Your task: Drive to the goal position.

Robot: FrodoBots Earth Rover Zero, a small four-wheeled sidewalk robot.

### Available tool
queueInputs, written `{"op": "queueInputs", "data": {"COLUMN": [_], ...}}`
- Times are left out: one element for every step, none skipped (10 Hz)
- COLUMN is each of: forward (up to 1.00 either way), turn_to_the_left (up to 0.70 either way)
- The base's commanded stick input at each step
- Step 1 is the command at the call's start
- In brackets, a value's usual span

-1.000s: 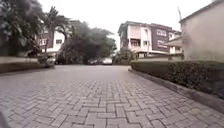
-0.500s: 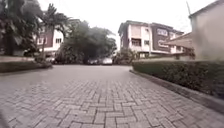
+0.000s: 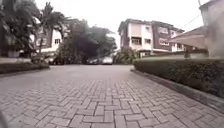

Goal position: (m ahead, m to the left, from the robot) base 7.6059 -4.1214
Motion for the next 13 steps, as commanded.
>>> {"op": "queueInputs", "data": {"forward": [0.70,0.70,0.70,0.70,0.70,0.70,0.70,0.70,0.70,0.70,0.70,0.70,0.70], "turn_to_the_left": [0.00,0.00,0.00,0.00,0.00,0.00,0.00,0.00,0.00,0.00,0.00,0.00,0.00]}}
